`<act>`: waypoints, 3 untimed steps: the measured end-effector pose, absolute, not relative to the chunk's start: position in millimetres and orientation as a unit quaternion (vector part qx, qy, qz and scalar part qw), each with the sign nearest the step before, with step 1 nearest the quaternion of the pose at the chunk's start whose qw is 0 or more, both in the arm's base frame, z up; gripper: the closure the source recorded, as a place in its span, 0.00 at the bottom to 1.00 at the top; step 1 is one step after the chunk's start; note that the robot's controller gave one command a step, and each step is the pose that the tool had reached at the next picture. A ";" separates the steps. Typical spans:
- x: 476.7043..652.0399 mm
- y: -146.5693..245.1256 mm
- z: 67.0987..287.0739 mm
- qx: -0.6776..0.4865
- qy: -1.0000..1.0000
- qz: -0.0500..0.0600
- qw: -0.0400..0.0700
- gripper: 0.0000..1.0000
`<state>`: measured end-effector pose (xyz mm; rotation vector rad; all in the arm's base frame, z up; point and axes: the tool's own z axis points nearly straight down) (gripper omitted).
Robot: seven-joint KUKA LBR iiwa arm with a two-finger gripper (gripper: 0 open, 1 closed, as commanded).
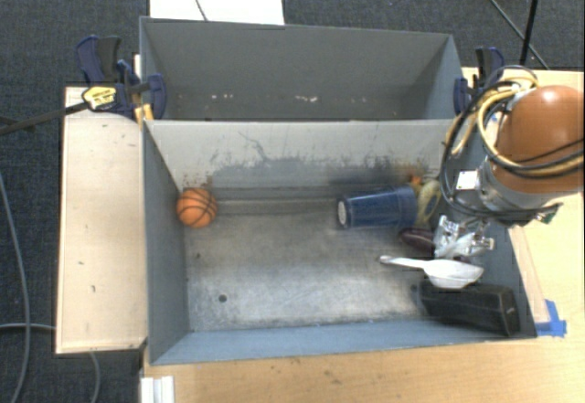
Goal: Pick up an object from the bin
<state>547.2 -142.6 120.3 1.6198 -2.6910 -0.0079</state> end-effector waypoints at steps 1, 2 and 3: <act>555.6 -140.4 154.6 0.527 -0.850 0.002 -0.003 1.00; 549.2 -143.0 145.0 0.511 -0.859 0.000 -0.002 1.00; 545.2 -142.1 160.1 0.504 -0.864 -0.001 0.000 1.00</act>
Offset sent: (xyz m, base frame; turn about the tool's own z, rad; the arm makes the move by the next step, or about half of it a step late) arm -0.0023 -0.0027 0.0196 0.0269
